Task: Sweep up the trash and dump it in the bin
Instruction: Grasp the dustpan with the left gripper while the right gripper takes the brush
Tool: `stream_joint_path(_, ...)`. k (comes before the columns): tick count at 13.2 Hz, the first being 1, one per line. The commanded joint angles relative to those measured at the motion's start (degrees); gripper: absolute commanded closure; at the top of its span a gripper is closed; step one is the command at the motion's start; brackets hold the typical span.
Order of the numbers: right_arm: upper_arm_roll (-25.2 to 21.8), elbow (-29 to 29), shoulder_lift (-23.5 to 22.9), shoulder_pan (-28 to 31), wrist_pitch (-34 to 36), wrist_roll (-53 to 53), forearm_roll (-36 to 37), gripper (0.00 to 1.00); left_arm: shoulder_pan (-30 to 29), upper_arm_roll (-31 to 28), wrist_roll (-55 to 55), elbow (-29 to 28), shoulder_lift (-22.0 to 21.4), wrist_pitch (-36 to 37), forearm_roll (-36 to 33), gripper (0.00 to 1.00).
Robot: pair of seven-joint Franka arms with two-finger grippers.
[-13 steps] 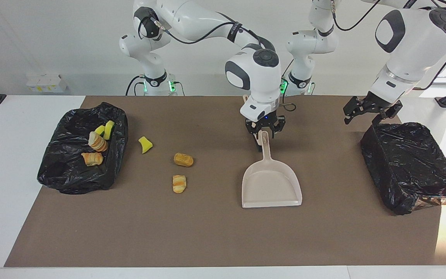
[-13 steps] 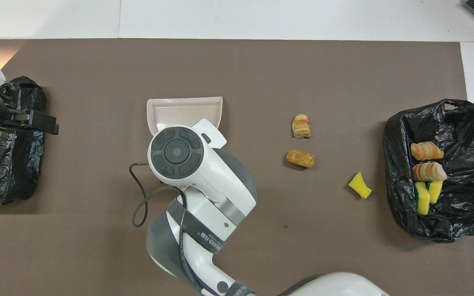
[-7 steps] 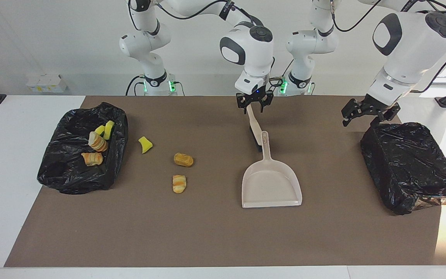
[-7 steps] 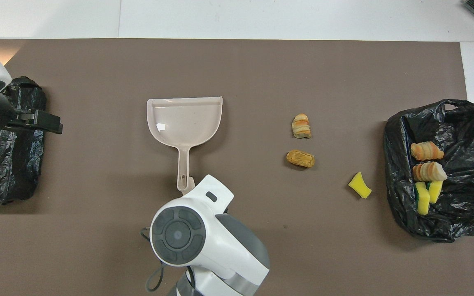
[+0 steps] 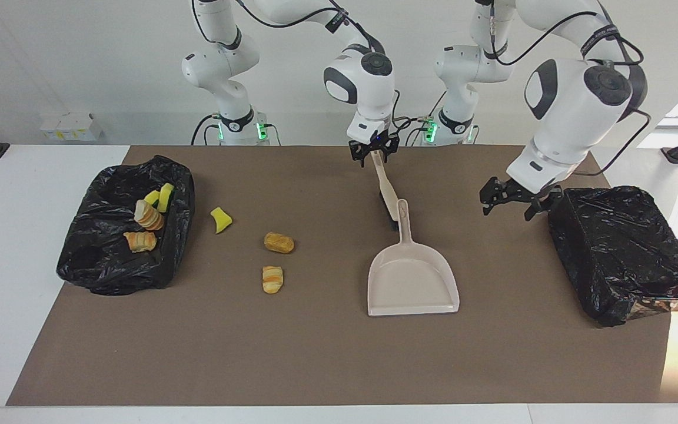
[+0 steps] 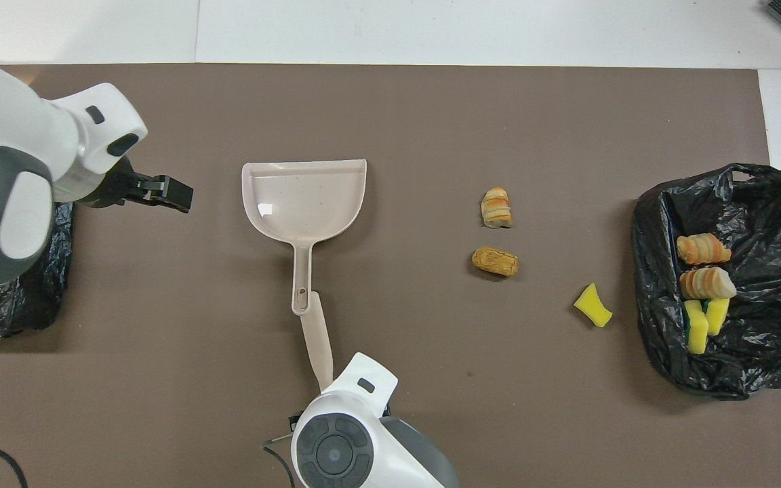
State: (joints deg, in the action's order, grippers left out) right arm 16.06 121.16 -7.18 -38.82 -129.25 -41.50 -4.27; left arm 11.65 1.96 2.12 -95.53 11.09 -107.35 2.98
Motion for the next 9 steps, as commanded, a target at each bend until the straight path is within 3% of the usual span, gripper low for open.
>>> stream_joint_path(1,-0.07,1.54,0.94,-0.81,-1.53,1.34,-1.79,0.28,5.99,-0.82,7.34,-4.28,3.32,-8.8,-0.87,0.0)
stream_joint_path(6,-0.07,3.03,0.85,-1.87,-1.8,1.69,-1.79,0.28,12.42,-0.56,12.09,-18.1,-0.89,-16.64,-0.79,0.0)
stream_joint_path(9,-0.07,3.12,0.94,-1.87,-1.8,1.69,-1.79,0.3,15.94,-0.47,15.19,-21.62,-1.77,-19.92,-0.7,0.0)
